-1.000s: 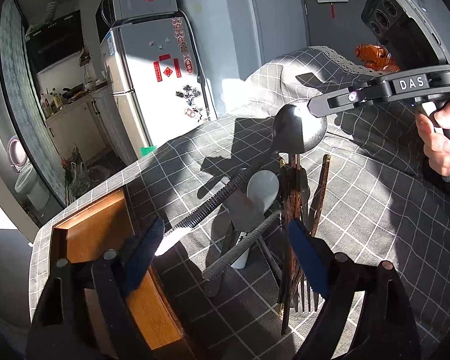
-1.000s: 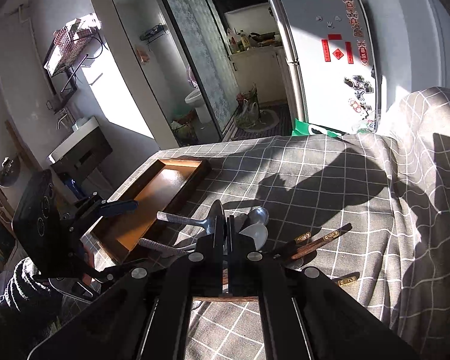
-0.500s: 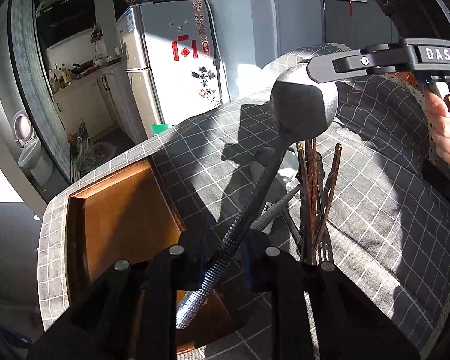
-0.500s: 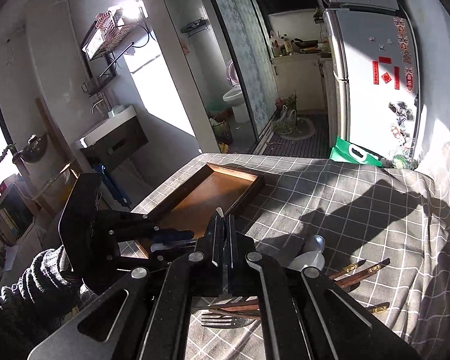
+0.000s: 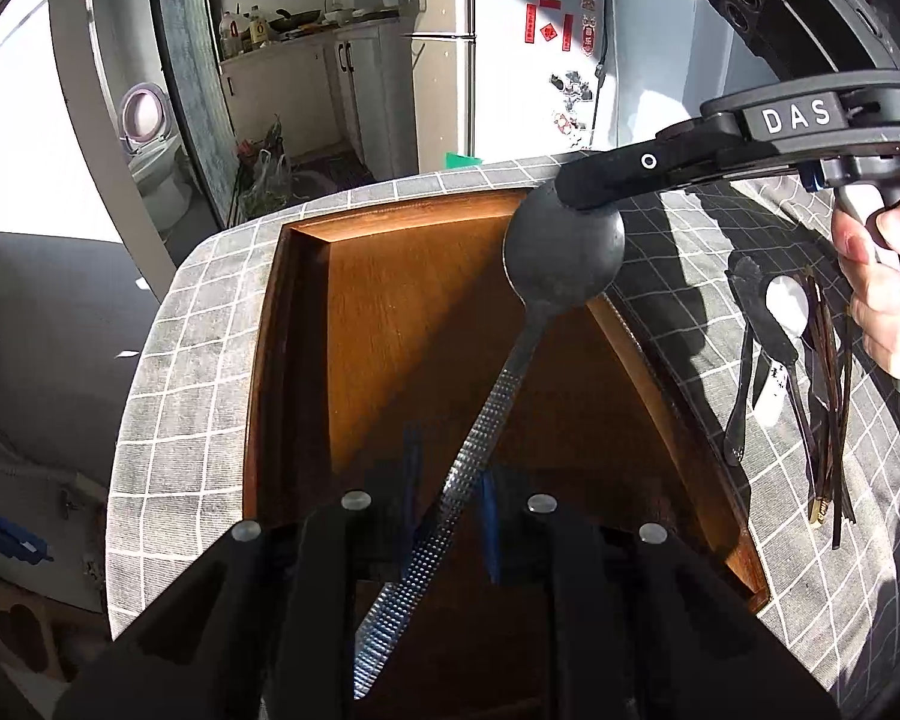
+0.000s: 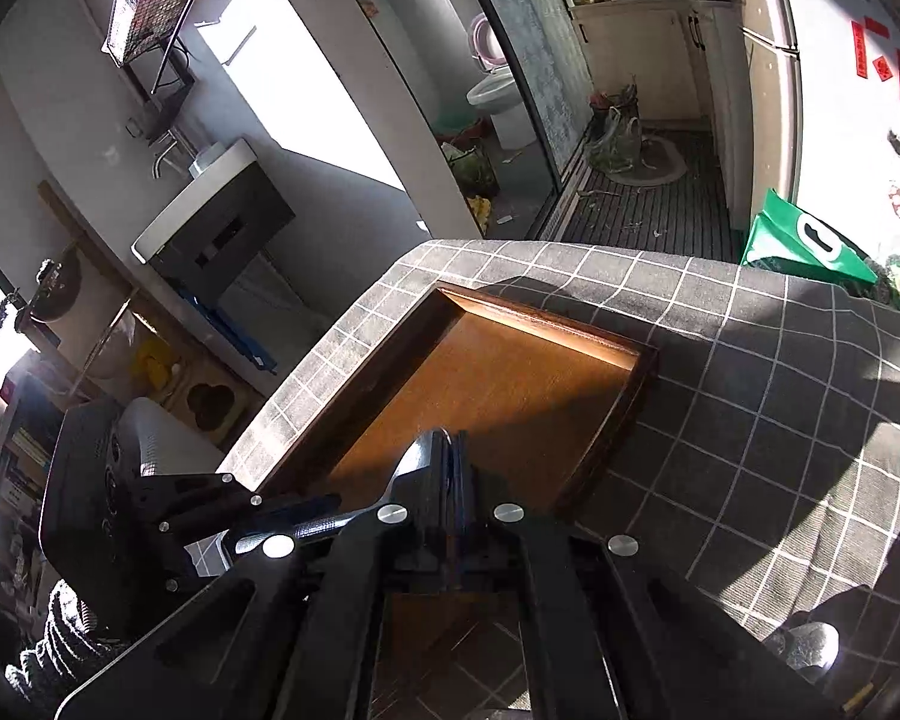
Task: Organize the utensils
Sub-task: 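Lower the metal spoon into the wooden tray and open the right gripper, then grasp the white ceramic spoon with the right gripper and place it in the tray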
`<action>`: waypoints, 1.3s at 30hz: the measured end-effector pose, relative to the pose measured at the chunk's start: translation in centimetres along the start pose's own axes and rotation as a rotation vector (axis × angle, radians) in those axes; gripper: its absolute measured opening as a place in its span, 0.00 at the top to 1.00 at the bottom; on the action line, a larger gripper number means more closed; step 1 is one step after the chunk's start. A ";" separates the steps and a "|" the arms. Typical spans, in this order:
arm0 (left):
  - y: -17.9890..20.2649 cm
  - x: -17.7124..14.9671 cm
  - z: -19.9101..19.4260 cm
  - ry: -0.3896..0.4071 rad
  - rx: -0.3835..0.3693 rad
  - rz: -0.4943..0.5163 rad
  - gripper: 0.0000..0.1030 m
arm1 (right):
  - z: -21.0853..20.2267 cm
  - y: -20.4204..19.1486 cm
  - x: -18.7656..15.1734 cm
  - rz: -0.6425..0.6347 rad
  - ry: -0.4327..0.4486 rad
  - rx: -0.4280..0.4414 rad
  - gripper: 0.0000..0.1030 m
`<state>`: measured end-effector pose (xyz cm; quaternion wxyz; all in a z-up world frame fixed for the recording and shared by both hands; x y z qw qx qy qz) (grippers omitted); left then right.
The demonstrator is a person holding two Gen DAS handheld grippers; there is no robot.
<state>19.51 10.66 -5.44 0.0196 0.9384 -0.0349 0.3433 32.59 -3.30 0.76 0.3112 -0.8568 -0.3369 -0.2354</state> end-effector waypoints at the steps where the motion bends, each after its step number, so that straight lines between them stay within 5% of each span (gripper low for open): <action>1: -0.2 -0.1 0.2 -0.004 0.001 -0.006 0.81 | 0.6 0.0 0.1 0.002 -0.008 -0.003 0.98; 13: -0.5 -0.3 0.5 0.023 0.014 -0.027 0.80 | 5.5 0.0 -1.1 -0.015 -0.095 -0.070 0.92; 14: -0.4 -0.5 0.4 0.024 0.018 -0.028 0.80 | 5.3 -0.1 -1.2 -0.017 -0.096 -0.083 0.72; 15: -0.4 -0.4 0.5 0.025 0.024 -0.029 0.79 | 4.8 -0.2 -1.2 -0.018 -0.081 -0.094 0.42; 16: -0.4 -0.4 0.5 0.026 0.034 -0.029 0.76 | 4.1 -0.3 -1.2 -0.019 -0.056 -0.100 0.31; 17: -0.4 -0.3 0.4 0.032 0.043 -0.033 0.57 | 3.2 -0.3 -1.1 -0.020 -0.032 -0.100 0.22; 18: -0.5 -0.4 0.1 0.047 0.048 -0.040 0.34 | 2.3 -0.3 -1.0 -0.013 -0.013 -0.101 0.21; 23: -0.1 0.0 -2.9 0.129 0.053 -0.060 0.08 | -4.1 -0.1 -0.8 0.011 0.091 -0.074 0.13; 28: 2.8 -0.2 -6.4 0.225 -0.030 0.006 0.05 | -11.0 1.4 -2.9 0.022 0.149 -0.109 0.10; 34: 8.1 -0.7 -6.1 0.198 -0.123 0.140 0.05 | -15.6 5.8 -7.9 0.075 0.143 -0.224 0.10; 39: 12.5 -1.8 -4.9 0.133 -0.223 0.210 0.05 | -14.6 8.7 -11.4 0.130 0.068 -0.199 0.15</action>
Point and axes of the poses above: each gripper's, at about its wrist camera, not at the fingertips, and z roughly the way its jaws point, y to its right, x to its top, the point moved 2 cm from there along z, roughly the way its jaws point, and after that the axes turned 4 degrees about -z, right-handed, at the moved point
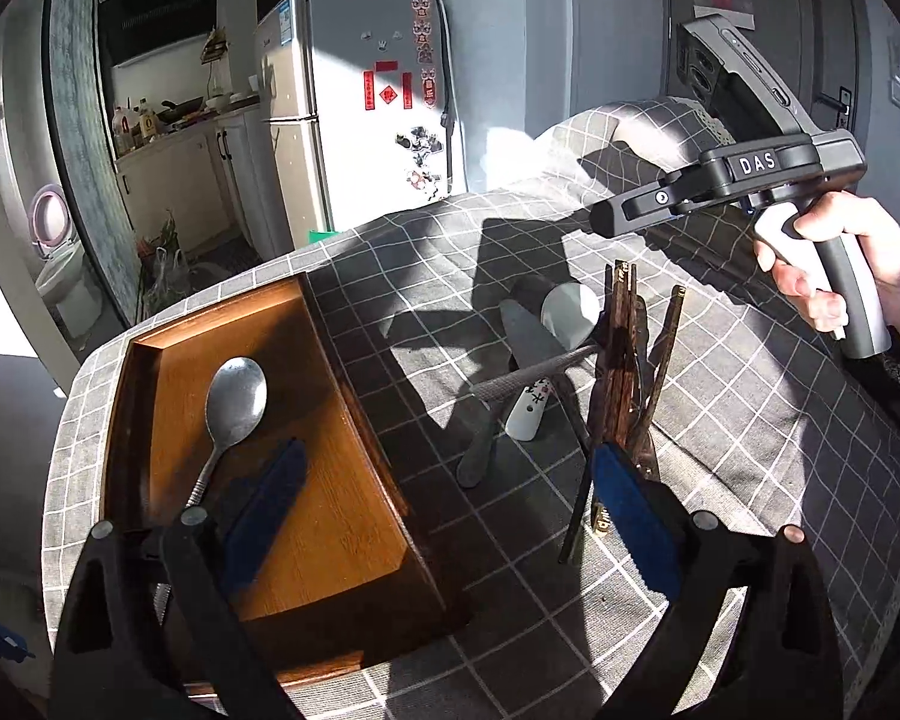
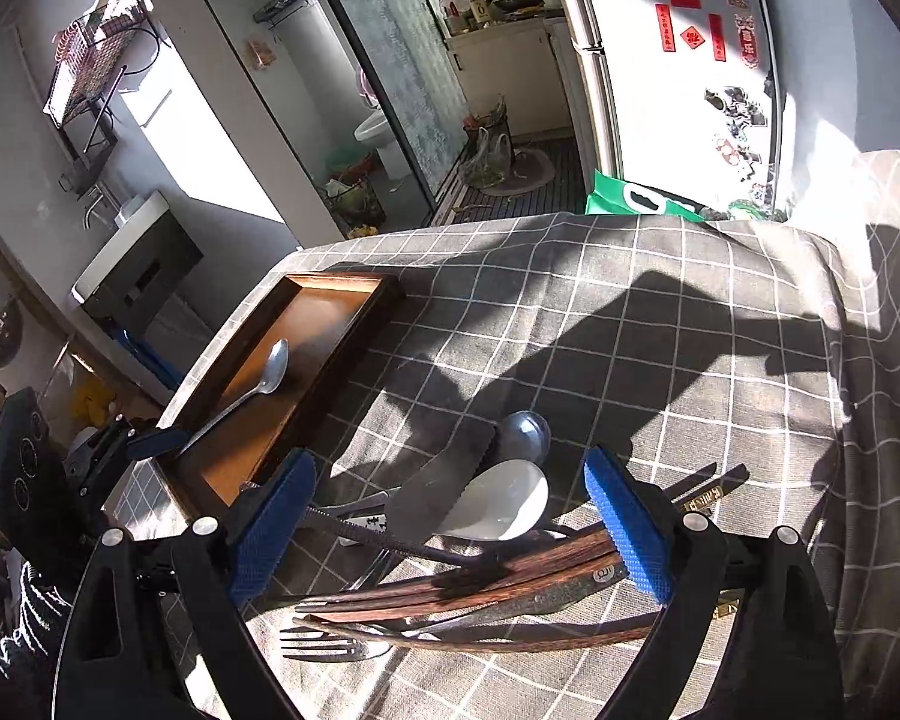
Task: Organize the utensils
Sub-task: 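Grasp the white ceramic spoon with the right gripper and place it in the tray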
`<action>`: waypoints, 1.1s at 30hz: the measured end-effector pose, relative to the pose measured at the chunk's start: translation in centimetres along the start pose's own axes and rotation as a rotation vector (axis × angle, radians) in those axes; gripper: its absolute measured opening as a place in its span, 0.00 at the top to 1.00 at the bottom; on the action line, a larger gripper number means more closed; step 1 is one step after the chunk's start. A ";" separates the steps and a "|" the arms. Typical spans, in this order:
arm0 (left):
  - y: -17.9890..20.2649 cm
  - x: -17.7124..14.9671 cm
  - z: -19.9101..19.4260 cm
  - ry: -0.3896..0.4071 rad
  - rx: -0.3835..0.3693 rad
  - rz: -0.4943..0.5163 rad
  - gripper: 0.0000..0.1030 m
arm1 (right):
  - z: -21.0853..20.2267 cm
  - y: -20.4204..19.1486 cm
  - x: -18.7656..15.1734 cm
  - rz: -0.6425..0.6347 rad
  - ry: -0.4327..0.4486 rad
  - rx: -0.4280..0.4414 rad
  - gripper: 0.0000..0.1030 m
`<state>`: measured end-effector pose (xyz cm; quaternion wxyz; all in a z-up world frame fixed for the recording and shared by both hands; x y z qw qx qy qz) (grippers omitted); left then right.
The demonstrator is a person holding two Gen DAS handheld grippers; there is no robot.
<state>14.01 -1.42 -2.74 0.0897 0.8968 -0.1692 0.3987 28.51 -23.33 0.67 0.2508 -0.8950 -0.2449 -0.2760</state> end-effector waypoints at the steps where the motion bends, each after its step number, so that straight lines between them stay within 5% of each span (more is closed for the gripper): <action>1: 0.9 -0.3 0.4 -0.010 -0.021 0.005 0.05 | 0.2 0.4 -0.4 0.006 -0.012 0.008 0.20; 5: 3.6 -0.9 1.4 -0.033 -0.058 0.041 0.05 | 1.9 1.1 -1.3 0.004 -0.058 -0.028 0.54; 10: 5.0 -0.3 2.2 -0.031 -0.052 0.055 0.05 | 5.1 1.4 -1.6 -0.001 -0.118 -0.107 0.66; 12: 4.9 0.2 2.0 -0.017 -0.050 0.045 0.05 | 5.8 1.4 -1.9 -0.015 -0.126 -0.136 0.85; 24: 6.6 2.3 2.7 0.035 -0.077 0.063 0.05 | -3.2 -0.8 0.1 -0.163 0.107 -0.273 0.95; 32: 6.9 3.1 3.4 0.056 -0.080 0.064 0.06 | -6.4 -4.6 1.1 -0.207 0.146 -0.149 0.95; 33: 6.6 3.2 3.2 0.059 -0.079 0.052 0.14 | -6.5 -5.3 1.1 -0.217 0.148 -0.134 0.95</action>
Point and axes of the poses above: each gripper's, at about its wrist camera, not at the fingertips, and z roughly the way its jaws point, y to its right, x to its top, the point moved 2 cm from there along z, roughly the way its jaws point, and after that the axes turned 4 degrees about -z, right-handed, at the moved point
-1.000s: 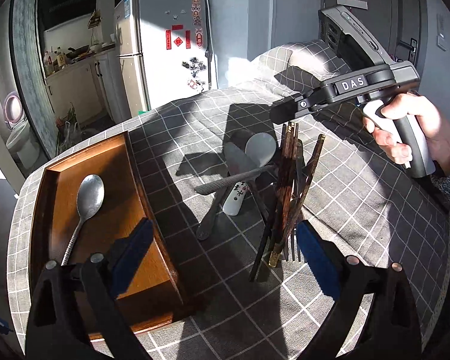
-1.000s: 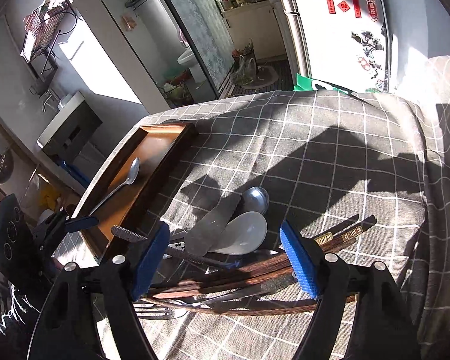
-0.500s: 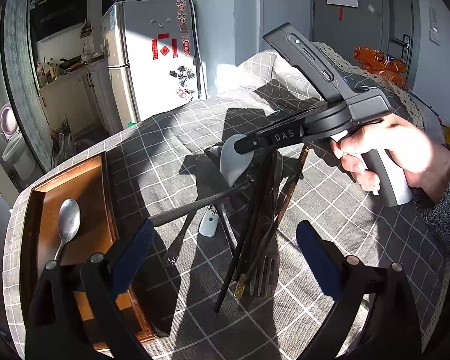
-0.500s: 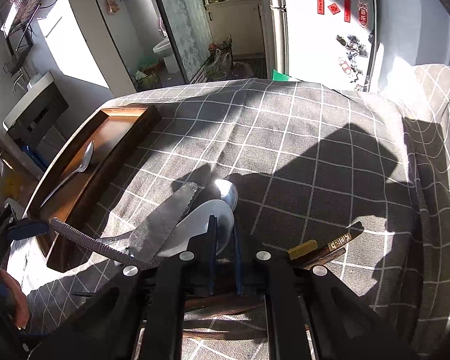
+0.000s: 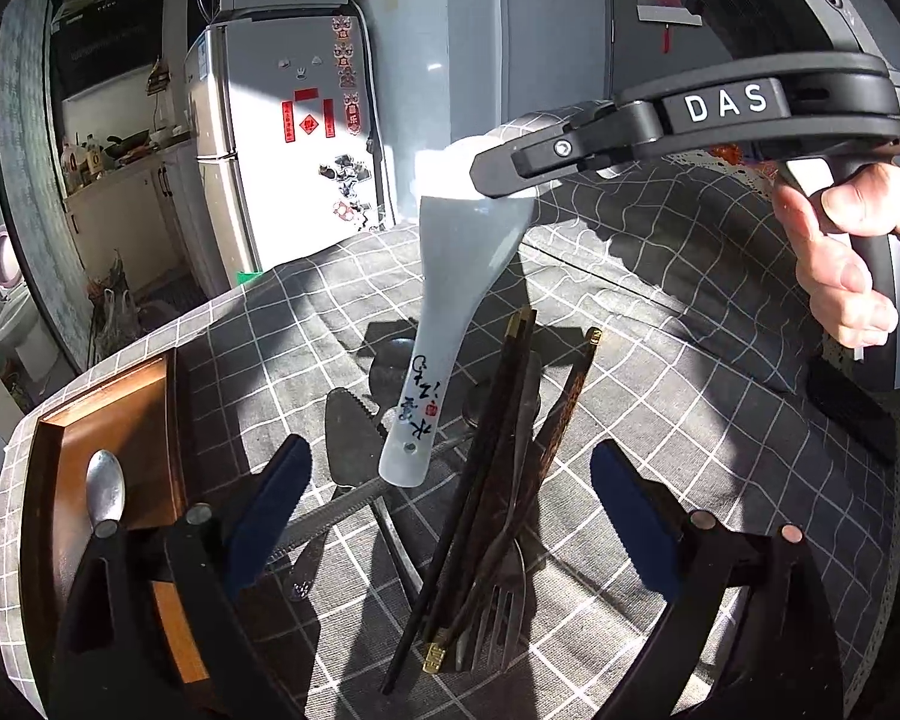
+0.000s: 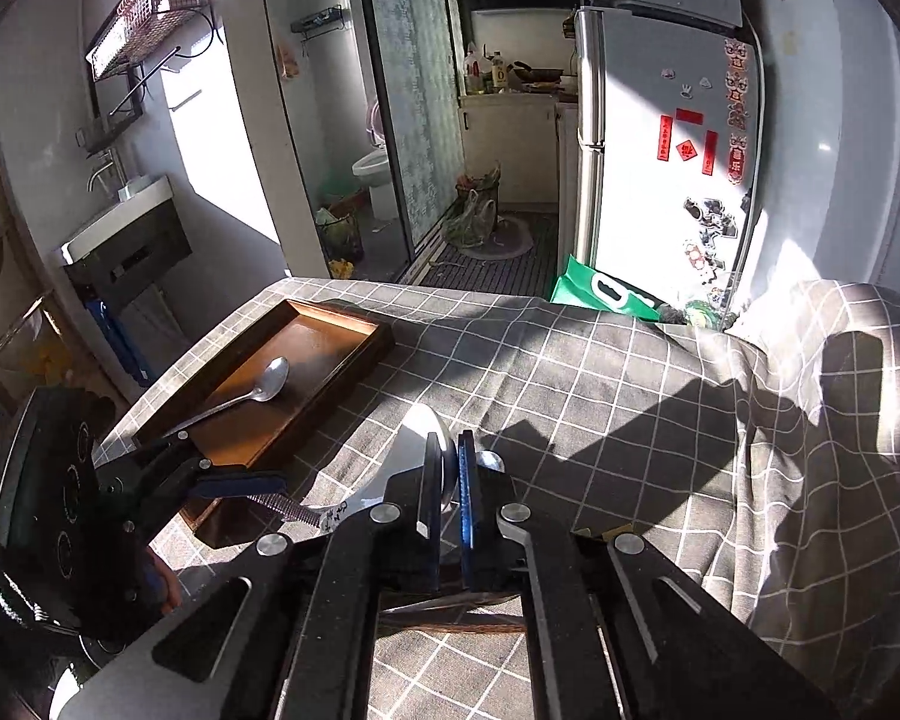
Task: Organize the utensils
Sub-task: 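Grasp the white ceramic spoon with the right gripper and place it in the tray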
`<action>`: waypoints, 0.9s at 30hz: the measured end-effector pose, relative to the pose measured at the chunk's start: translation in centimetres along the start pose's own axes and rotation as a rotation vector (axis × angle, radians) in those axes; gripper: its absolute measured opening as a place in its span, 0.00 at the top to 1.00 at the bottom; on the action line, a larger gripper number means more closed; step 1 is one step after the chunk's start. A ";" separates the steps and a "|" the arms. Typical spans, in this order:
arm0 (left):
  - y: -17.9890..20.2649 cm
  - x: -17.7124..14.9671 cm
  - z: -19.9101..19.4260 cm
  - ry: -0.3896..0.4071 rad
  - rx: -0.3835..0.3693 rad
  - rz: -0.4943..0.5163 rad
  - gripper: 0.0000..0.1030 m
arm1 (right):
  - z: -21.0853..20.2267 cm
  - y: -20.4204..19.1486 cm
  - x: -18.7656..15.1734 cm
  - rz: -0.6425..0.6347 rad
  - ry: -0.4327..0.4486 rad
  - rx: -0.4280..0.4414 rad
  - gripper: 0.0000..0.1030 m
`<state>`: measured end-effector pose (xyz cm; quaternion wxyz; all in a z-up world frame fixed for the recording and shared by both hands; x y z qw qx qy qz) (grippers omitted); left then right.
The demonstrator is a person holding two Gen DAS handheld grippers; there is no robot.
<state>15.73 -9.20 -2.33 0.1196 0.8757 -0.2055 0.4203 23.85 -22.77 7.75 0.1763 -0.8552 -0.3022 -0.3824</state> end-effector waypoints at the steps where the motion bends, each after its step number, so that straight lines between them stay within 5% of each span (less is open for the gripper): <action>1: -0.5 0.0 -0.3 -0.001 -0.002 -0.015 0.24 | -0.1 -0.7 0.3 -0.006 0.001 0.023 0.95; 5: -3.2 -0.3 -1.7 -0.021 0.009 -0.082 0.40 | 0.4 -3.8 1.5 -0.046 -0.004 0.101 0.95; 9: -6.5 -1.4 -4.3 -0.019 0.068 -0.119 0.78 | 2.8 -7.0 2.9 -0.083 -0.027 0.155 0.96; 17: -13.6 -4.7 -6.6 -0.104 0.222 -0.203 0.78 | 11.3 -12.0 5.2 -0.076 -0.124 0.296 0.96; 27: -16.8 -7.6 -4.5 -0.193 0.267 -0.259 0.73 | 18.8 -12.0 2.6 0.064 -0.311 0.315 0.94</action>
Point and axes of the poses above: each gripper's, at about its wrist camera, not at the fingertips, and z roughly the way its jaws point, y to its right, x to its top, the point moved 2 cm from there along z, roughly the way its jaws point, and after that the axes turned 4 degrees about -z, right-handed, at the moved point
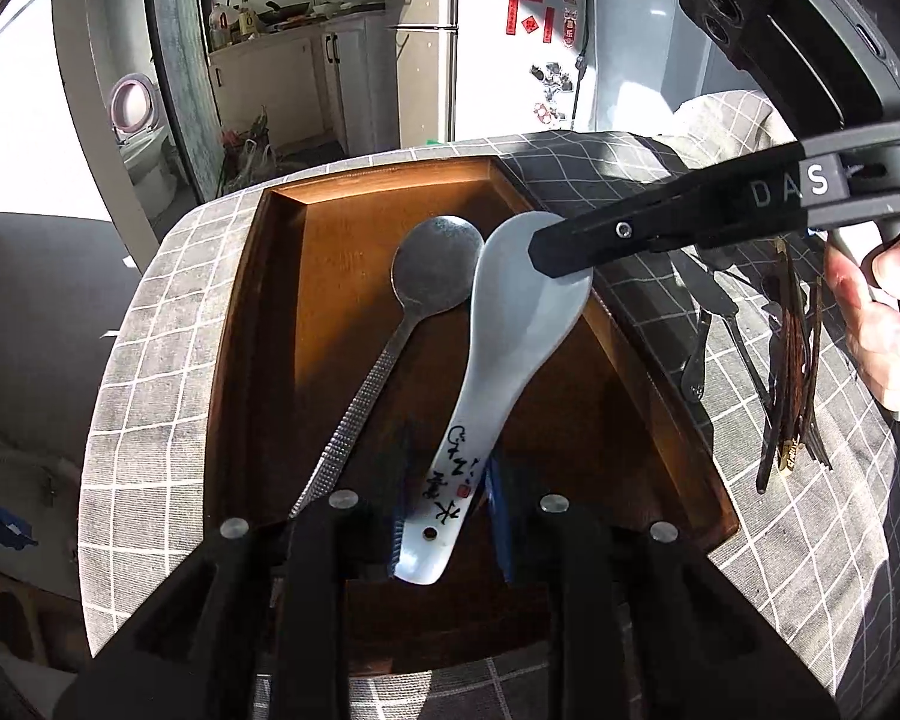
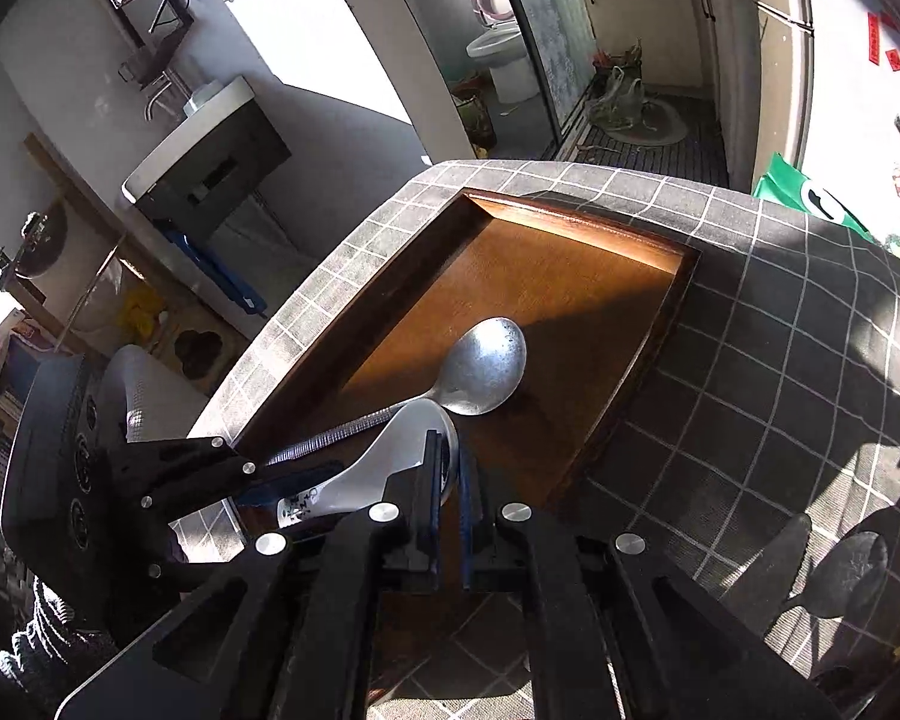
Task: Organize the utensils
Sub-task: 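Grasp the white ceramic spoon with the right gripper and place it in the tray, then grasp a brown chopstick from the pile with the right gripper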
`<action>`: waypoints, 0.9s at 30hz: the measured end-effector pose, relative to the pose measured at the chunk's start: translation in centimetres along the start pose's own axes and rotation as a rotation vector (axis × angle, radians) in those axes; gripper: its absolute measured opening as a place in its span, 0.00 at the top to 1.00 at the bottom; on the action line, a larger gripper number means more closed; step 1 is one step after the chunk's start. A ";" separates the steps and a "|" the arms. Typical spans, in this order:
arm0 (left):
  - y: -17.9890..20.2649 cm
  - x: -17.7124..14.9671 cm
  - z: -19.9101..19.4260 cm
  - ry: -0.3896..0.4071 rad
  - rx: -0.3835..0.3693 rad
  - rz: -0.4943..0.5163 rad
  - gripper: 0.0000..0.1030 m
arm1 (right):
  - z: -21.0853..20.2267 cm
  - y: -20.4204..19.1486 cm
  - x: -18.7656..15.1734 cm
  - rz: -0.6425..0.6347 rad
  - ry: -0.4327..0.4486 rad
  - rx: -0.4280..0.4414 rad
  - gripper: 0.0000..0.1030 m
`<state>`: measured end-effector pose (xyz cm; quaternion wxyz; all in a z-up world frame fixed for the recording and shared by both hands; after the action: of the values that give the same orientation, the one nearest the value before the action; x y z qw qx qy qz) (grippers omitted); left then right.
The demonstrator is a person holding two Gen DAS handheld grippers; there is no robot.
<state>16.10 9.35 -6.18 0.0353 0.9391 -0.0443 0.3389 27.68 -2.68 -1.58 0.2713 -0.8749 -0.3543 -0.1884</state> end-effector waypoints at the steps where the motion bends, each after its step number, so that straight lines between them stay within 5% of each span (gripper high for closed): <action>1: 0.0 0.0 0.0 0.000 0.004 0.001 0.73 | 0.3 0.4 -0.1 0.018 -0.008 0.005 0.94; 5: 0.2 -0.1 -0.1 0.010 0.021 0.008 0.66 | 1.3 0.8 -0.5 0.048 -0.028 -0.001 0.93; 7: 0.0 -0.3 -0.3 0.020 0.047 0.003 0.44 | 1.7 0.9 -0.6 0.059 -0.033 0.000 0.92; 16: 0.7 -0.3 -1.4 0.065 0.025 0.022 0.19 | 1.8 -0.6 -1.0 -0.003 -0.041 -0.034 0.90; 18: 1.1 -0.1 -2.4 0.092 0.010 0.030 0.16 | 0.7 -1.1 -1.3 -0.023 -0.010 -0.011 0.54; 20: 1.5 0.0 -3.3 0.111 0.001 0.041 0.14 | -1.6 -1.0 -1.6 -0.021 0.046 -0.002 0.29; 24: 2.9 -0.3 -4.6 0.138 -0.043 0.070 0.09 | -8.1 1.0 -2.3 0.024 0.152 0.027 0.24; 27: 4.8 -0.6 -4.8 0.144 -0.088 0.106 0.09 | -13.1 3.6 -3.9 0.048 0.215 -0.033 0.20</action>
<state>12.10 5.06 -2.69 0.0617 0.9062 -0.1062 0.4045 25.86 -14.80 5.40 0.2976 -0.8623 -0.2988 -0.2804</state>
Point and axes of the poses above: each gripper's, at about its wrist camera, not at the fingertips, and z roughly the way its jaws point, y to its right, x to its top, the point moved 2 cm from there along z, roughly the way its jaws point, and after that the axes turned 4 degrees about -z, right-handed, at the moved point
